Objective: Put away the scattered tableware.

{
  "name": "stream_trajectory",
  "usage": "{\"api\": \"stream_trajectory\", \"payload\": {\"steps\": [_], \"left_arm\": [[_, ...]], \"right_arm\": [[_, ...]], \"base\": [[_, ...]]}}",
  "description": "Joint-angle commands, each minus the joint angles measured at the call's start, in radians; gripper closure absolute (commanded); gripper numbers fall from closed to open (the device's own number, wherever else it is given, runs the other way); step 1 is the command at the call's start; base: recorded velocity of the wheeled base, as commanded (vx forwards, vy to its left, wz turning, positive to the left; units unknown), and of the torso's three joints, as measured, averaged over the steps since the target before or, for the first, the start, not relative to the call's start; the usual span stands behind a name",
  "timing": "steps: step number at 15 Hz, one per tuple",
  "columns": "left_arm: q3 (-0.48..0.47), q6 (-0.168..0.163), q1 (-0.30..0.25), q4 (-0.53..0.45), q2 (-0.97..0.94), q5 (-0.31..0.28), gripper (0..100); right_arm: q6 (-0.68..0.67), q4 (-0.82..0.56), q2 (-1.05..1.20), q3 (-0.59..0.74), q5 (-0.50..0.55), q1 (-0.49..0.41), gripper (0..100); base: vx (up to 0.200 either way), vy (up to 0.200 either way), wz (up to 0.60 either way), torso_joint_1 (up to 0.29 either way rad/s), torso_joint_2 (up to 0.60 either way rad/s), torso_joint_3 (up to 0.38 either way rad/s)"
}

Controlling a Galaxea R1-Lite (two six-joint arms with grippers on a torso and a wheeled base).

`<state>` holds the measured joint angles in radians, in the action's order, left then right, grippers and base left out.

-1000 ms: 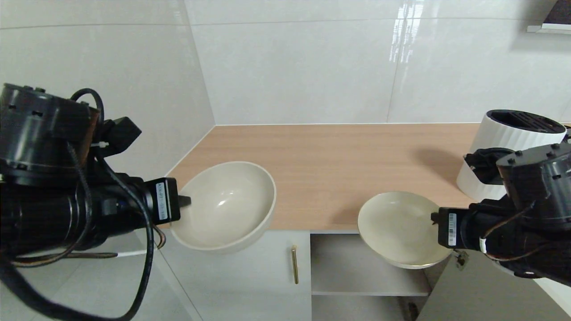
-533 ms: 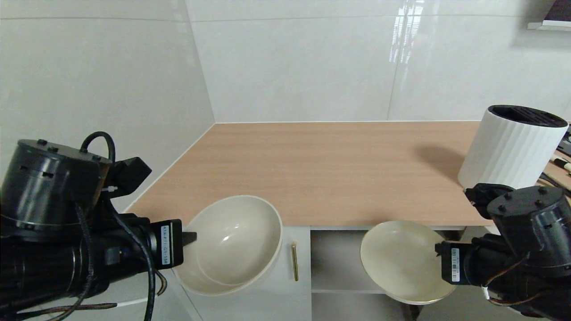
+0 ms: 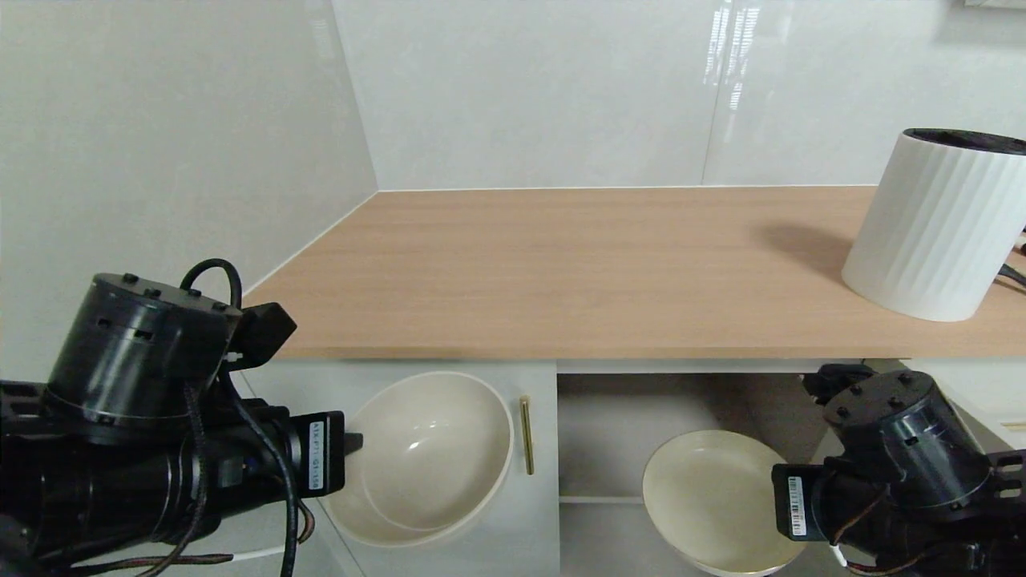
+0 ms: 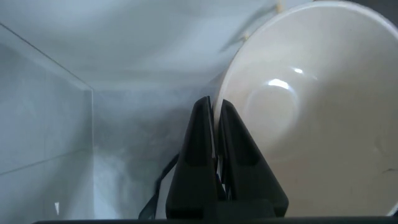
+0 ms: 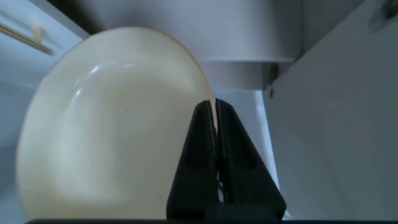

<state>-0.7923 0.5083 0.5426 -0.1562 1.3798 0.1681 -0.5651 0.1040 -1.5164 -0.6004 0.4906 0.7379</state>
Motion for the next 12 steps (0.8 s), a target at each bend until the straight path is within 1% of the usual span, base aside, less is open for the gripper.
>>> {"api": "stream_trajectory", "payload": {"steps": [1, 8, 11, 12], "left_arm": [[0.001, 0.001, 0.000, 0.006, 0.015, 0.001, 100], [0.002, 0.001, 0.002, 0.017, 0.025, 0.002, 100], [0.002, 0.001, 0.002, 0.017, 0.027, 0.002, 100], [0.002, 0.001, 0.002, 0.017, 0.027, 0.002, 100]], "right_arm": [[-0.004, -0.001, -0.030, 0.001, 0.000, 0.002, 100], [-0.025, 0.000, -0.062, -0.004, -0.003, 0.002, 100], [-0.029, 0.000, -0.067, -0.004, -0.004, 0.002, 100], [-0.029, 0.003, -0.068, -0.004, -0.003, 0.002, 100]], "base": [[0.000, 0.000, 0.00, -0.149, 0.48, 0.325], [0.000, 0.000, 0.00, -0.112, 0.46, 0.343], [0.000, 0.000, 0.00, -0.043, 0.41, 0.362], [0.000, 0.000, 0.00, -0.012, 0.21, 0.183]]}}
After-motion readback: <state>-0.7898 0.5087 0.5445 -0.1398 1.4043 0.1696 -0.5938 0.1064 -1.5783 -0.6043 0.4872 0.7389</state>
